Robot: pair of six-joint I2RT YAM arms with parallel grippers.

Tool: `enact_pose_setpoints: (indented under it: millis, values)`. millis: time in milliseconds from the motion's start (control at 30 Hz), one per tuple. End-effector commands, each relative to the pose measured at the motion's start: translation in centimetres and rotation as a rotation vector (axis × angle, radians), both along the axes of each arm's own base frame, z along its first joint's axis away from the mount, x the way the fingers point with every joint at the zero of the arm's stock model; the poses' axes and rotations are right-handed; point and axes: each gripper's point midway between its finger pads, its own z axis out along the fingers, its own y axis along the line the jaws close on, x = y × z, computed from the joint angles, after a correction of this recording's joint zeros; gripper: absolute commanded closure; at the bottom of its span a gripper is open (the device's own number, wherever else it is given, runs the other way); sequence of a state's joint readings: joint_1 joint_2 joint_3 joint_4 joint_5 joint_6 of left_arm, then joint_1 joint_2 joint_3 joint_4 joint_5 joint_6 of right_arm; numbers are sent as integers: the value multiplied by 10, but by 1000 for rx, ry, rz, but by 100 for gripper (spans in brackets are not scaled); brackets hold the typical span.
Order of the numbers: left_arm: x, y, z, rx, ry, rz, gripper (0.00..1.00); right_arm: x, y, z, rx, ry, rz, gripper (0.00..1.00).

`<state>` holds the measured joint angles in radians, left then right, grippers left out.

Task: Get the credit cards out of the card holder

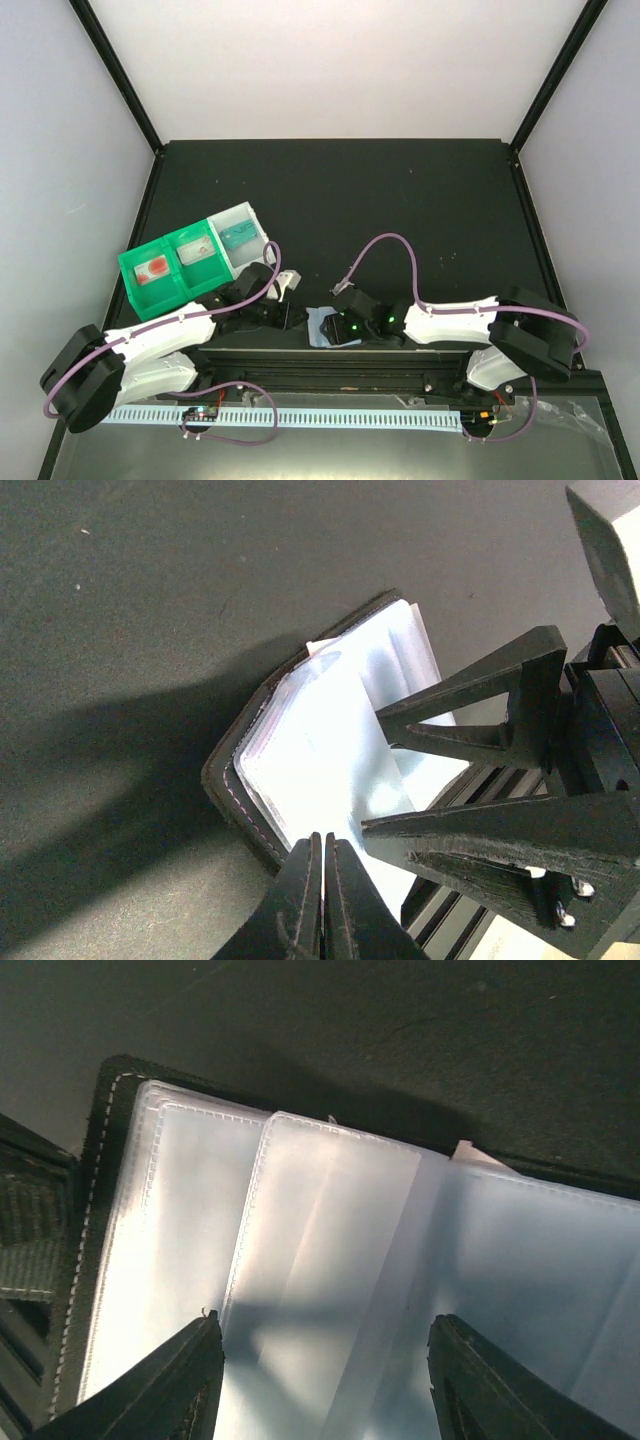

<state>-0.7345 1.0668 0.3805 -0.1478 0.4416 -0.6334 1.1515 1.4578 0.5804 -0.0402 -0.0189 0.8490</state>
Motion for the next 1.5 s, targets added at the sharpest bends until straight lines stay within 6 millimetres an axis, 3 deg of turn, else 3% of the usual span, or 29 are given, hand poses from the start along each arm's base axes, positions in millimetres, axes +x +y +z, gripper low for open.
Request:
enact_pose_setpoints:
  millis: [0,333,533,800,1033,1133,1233,1467]
  values:
    - [10,-7,15,-16,-45,-8,98,6,-28,-11,-130,-42,-48,43]
    - [10,-11,20,-47,-43,-8,98,19,-56,14,-199,-136,-121,45]
    - [10,-15,23,-72,-39,-9,98,8,-23,42,0,-109,-41,44]
    - [12,-18,24,-74,-32,-17,98,3,1,54,85,-88,-1,44]
    - [11,-17,24,-68,-31,-16,98,-3,15,50,103,-78,40,46]
    - [10,-15,22,-58,-29,-16,99,6,2,39,-15,-113,16,45]
    - [7,-12,19,-53,-20,-15,98,12,-12,46,-57,-157,-11,44]
    - [2,-7,17,-48,-13,-10,99,14,-20,69,-55,-206,2,40]
